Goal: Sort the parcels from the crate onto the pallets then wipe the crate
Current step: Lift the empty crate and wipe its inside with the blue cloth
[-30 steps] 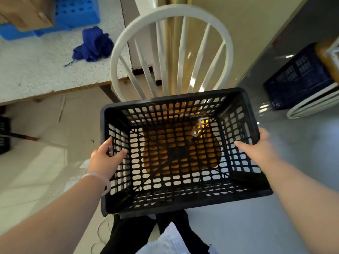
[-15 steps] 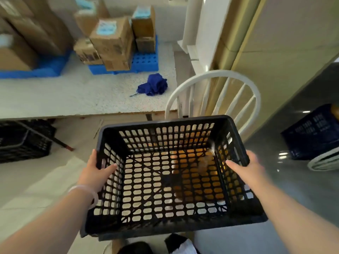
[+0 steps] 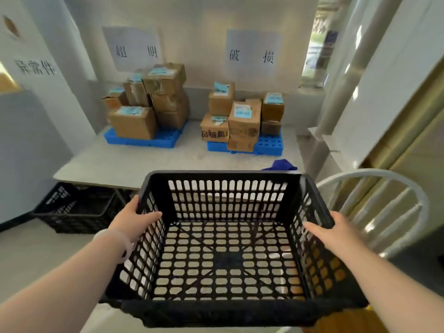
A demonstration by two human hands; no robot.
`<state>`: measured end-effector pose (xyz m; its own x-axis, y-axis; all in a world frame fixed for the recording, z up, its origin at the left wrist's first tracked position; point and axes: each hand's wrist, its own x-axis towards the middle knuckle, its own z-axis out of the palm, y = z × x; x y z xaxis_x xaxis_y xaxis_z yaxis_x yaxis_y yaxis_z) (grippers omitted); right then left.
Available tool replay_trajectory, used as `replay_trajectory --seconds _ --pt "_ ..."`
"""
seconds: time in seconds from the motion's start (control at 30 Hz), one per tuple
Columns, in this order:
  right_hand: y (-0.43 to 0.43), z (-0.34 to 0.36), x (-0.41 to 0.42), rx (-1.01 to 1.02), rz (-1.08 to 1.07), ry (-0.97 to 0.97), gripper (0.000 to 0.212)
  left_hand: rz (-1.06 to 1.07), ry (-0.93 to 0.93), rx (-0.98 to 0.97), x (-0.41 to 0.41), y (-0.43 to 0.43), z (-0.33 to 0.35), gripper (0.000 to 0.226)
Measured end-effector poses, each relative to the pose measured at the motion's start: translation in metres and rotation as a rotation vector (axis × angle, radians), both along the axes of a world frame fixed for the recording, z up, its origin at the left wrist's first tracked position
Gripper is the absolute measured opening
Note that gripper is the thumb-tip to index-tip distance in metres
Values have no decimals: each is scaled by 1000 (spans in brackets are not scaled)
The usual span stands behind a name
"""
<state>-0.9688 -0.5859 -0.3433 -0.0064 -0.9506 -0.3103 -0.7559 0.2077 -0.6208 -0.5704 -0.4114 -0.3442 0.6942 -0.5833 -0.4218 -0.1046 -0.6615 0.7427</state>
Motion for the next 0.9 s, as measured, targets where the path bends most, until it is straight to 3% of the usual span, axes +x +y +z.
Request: replay_trajectory --seconds 0.13,0.4,0.53,0.77,0.9 --pt "4 15 65 -26 6 -5 72 6 -29 -50 59 9 17 65" --pt "-19 43 160 -71 28 -95 60 6 -138 -110 158 -6 48 58" --pt "-50 49 198 -67 3 -94 84 -5 -188 -134 197 -34 58 62" --pt "-122 39 255 -46 24 -103 67 -55 -163 -116 238 -88 60 83" --pt "-147 30 279 -48 118 -132 36 -38 -151 -75 259 -112 50 89"
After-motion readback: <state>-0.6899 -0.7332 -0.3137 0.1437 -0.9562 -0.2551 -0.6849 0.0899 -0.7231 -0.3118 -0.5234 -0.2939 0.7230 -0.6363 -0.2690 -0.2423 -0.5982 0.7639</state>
